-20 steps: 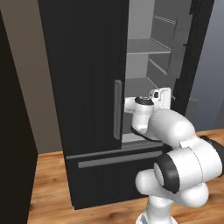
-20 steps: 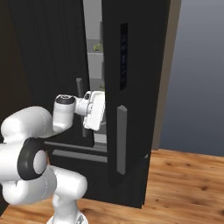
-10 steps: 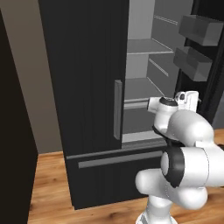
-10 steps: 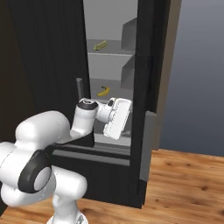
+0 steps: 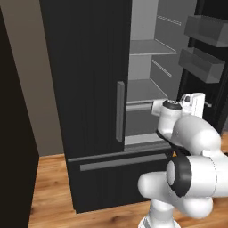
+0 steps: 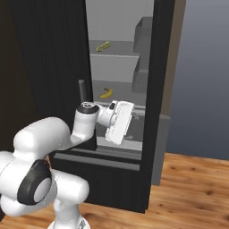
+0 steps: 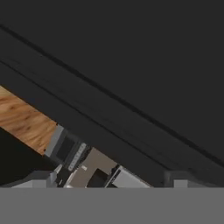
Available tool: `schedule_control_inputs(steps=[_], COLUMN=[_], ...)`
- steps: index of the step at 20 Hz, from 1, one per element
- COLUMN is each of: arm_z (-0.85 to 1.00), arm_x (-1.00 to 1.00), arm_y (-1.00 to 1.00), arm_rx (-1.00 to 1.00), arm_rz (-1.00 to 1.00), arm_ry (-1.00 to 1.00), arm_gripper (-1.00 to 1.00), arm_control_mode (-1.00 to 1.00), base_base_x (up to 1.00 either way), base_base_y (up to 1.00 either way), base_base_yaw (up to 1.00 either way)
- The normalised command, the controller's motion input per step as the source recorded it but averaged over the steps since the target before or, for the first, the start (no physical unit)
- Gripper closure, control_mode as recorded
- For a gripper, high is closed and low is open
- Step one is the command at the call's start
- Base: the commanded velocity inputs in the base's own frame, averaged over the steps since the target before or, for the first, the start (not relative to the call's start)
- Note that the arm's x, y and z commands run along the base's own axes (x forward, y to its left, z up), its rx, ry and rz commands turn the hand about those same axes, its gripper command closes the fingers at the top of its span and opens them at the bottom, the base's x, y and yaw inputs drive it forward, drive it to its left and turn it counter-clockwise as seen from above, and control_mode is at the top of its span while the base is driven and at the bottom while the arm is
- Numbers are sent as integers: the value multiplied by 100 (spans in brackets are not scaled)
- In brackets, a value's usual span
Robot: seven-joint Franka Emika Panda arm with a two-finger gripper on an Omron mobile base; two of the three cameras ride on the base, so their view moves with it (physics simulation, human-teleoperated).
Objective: Retrieve the butter from the fridge and place it on a plate on the dining table. Then retrieve the butter knife by the fridge and place it near the plate.
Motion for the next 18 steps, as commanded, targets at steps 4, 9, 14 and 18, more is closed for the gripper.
schedule_control_inputs(steps=[4, 9, 14, 18], arm_z=[2, -7, -2, 0], arm_x=[0, 12, 2, 0], arm_y=[100, 100, 87, 87], arm_rx=[0, 36, 69, 70], arm_rz=[-5, -17, -23, -24], arm_ry=[-8, -15, -31, -49], arm_gripper=[-100, -100, -100, -100], arm_control_mode=[-100, -100, -100, -100], base_base_x=[0, 0, 0, 0], base_base_y=[0, 0, 0, 0], base_base_yaw=[0, 0, 0, 0])
